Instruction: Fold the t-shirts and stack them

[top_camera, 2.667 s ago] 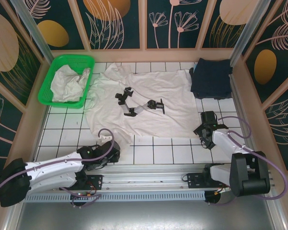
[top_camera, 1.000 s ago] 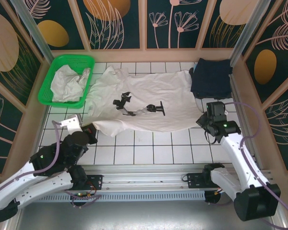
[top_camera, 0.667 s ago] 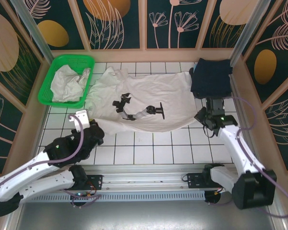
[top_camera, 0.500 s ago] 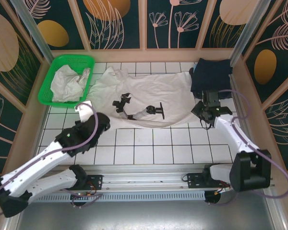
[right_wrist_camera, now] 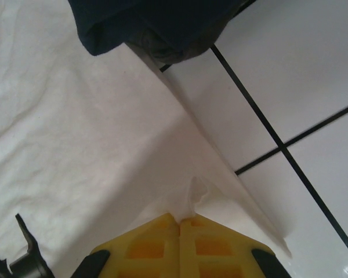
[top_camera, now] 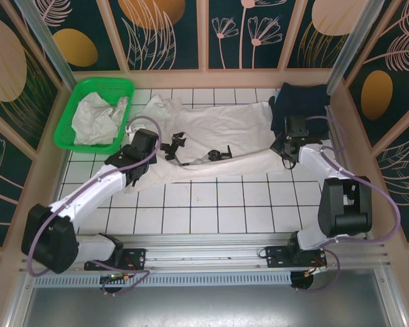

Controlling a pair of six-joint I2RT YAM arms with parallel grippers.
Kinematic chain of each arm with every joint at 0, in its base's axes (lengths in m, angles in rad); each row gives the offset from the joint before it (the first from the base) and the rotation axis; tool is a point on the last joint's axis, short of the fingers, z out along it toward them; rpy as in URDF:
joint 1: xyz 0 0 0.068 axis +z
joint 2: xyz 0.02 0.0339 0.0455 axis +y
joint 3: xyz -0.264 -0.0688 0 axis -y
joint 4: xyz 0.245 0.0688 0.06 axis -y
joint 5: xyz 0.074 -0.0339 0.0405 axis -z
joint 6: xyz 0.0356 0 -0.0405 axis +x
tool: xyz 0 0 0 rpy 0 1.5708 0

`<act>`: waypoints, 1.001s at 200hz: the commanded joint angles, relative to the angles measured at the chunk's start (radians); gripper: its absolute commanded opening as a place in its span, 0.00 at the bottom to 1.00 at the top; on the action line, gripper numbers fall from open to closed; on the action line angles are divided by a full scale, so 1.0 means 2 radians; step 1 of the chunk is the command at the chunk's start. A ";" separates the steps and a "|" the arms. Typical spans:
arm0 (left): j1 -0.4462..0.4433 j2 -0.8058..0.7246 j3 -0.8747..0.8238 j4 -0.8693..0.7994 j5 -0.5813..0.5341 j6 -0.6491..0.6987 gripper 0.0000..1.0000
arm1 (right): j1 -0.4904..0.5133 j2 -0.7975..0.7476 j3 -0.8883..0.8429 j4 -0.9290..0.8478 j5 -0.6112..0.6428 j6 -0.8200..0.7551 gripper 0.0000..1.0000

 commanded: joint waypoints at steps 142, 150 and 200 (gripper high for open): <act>0.047 0.197 0.156 0.049 0.031 0.109 0.00 | -0.009 0.094 0.042 0.031 0.005 -0.043 0.00; 0.048 0.212 0.164 0.052 0.034 0.111 0.00 | -0.009 0.094 0.041 0.031 0.005 -0.045 0.00; 0.061 0.269 0.215 0.042 0.040 0.112 0.00 | -0.012 0.104 0.046 0.029 0.005 -0.044 0.00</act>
